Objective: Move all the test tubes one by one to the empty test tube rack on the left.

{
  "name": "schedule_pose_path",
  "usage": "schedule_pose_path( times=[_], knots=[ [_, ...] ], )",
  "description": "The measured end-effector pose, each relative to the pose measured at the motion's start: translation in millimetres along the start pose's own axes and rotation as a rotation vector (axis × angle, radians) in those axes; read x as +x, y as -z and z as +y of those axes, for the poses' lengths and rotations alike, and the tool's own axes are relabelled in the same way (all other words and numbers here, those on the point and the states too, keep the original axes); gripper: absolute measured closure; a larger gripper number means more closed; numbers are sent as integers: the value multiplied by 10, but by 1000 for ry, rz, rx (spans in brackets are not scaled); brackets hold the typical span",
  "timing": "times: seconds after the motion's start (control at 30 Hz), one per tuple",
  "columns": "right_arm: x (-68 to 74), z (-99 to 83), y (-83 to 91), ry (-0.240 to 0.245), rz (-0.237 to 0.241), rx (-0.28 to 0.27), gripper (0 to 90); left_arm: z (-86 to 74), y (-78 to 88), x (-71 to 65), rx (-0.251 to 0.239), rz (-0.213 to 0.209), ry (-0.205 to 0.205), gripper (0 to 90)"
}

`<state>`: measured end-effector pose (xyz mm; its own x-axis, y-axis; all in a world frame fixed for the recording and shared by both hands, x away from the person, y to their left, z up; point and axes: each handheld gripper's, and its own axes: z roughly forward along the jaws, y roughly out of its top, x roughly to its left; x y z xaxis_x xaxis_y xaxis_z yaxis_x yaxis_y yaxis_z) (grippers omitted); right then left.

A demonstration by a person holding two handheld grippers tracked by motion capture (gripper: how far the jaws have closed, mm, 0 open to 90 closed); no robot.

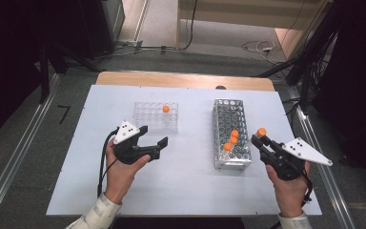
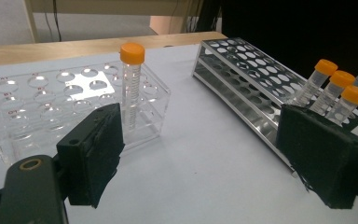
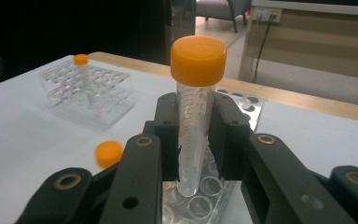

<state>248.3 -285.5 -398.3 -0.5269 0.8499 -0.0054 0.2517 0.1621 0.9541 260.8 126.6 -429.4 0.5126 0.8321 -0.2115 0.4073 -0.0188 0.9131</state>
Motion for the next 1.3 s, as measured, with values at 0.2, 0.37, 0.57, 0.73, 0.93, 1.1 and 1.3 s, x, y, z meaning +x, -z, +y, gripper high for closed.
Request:
schedule_pose_path(
  times=[0.2, 0.37, 0.57, 0.73, 0.93, 1.1, 1.3],
  knots=[
    [132, -101, 82, 4, 60, 40, 719, -2, 19, -11, -1, -4, -6, 156],
    [252, -159, 107, 16, 107, 58, 719, -22, 20, -19, 7, -2, -13, 157],
    [549, -197, 37, 51, 194, 81, 719, -24, 23, -35, 7, -7, -17, 157],
    [733, -212, -164, 81, 237, 109, 719, -28, 22, -62, 8, -16, -23, 157],
    [856, -215, -393, 98, 265, 126, 719, -33, 15, -80, 9, -29, -28, 157],
    [995, -248, -637, 120, 283, 151, 719, -38, 12, -123, 7, -43, -40, 158],
    [1106, -263, -798, 117, 298, 159, 719, -51, -7, -197, 14, -71, -58, 164]
  ],
)
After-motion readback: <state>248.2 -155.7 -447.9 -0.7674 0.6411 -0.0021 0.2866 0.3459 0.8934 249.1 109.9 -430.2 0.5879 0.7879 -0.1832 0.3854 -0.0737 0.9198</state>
